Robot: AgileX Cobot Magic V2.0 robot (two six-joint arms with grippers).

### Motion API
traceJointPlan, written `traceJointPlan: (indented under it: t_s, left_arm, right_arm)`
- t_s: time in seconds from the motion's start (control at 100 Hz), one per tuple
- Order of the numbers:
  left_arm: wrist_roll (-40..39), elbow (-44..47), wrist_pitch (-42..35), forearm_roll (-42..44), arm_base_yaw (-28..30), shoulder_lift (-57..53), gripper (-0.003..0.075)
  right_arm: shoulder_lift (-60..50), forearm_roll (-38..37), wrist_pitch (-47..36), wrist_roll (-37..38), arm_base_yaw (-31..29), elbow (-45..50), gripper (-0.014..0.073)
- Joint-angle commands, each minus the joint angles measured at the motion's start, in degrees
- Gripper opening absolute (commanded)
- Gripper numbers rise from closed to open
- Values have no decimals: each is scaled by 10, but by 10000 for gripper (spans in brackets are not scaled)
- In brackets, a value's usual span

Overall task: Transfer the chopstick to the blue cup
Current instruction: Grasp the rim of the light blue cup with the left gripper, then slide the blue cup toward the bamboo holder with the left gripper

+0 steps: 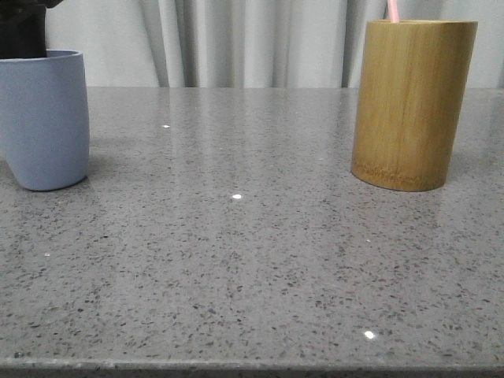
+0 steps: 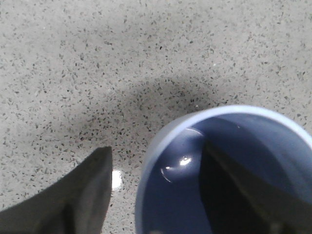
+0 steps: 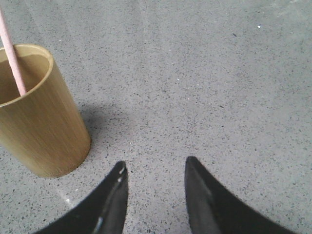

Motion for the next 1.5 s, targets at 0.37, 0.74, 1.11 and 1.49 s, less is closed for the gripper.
traceJointPlan:
  t_s: [0.37,0.74,1.11,1.49]
  left_arm:
    - [2,-20,-13,-9,-3,-19,-19]
    - [8,-68,-30,-23,-68,-1,-19]
    - [23,-217,35,-24,-148,121,-19]
    - [67,-277,63,-67,-163,166,140]
  right_arm:
    - [5,2,-36,-4,-3,-21,304]
    - [5,2,-36,-4,-3,-21,304]
    - [5,2,-36,-4,-3,-21,304]
    - [5,2,-39,-4,-3,-21,304]
